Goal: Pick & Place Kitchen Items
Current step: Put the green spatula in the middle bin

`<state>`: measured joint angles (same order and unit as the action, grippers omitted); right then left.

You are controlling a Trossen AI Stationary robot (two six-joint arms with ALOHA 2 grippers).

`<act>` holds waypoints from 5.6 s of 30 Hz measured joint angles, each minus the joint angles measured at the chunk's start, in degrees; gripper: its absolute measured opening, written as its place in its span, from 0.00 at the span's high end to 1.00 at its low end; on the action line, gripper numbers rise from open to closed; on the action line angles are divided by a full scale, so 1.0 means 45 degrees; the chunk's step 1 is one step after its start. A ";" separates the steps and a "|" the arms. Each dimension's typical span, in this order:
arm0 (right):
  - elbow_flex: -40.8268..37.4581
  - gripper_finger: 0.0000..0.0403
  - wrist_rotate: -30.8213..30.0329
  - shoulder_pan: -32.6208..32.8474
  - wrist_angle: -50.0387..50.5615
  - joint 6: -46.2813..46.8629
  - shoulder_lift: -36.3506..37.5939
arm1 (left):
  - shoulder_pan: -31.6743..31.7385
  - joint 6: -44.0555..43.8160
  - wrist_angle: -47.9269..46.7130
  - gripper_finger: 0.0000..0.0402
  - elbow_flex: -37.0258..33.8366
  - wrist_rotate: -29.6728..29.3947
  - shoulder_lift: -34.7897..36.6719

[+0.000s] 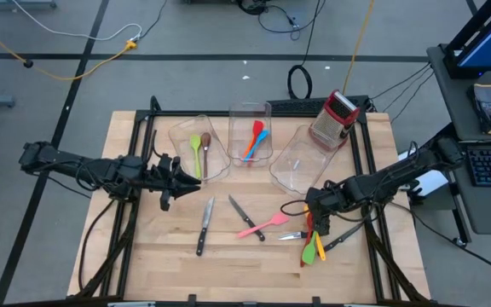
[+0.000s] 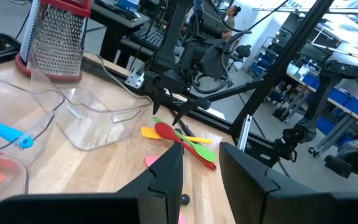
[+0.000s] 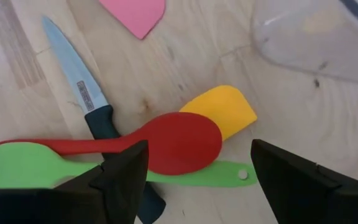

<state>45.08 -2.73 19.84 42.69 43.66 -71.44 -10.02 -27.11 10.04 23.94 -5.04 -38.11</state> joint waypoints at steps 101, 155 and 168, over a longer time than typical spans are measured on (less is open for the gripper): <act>-0.0612 0.57 0.0624 0.3118 -0.3452 -0.7965 -0.1875 | 0.0083 -0.0840 -0.0384 0.74 0.0000 -0.0680 -0.0029; -0.0612 0.93 0.1323 0.3109 -0.4026 -0.7859 -0.1860 | 0.0083 -0.0850 -0.0379 0.74 0.0000 -0.0671 -0.0029; -0.0612 0.78 0.1309 0.3113 -0.4001 -0.7420 -0.1855 | 0.0083 -0.0850 -0.0379 0.74 0.0000 -0.0671 -0.0029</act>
<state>42.33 3.16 33.85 24.69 10.27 -79.79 -9.65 -30.94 8.34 23.94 -8.05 -38.24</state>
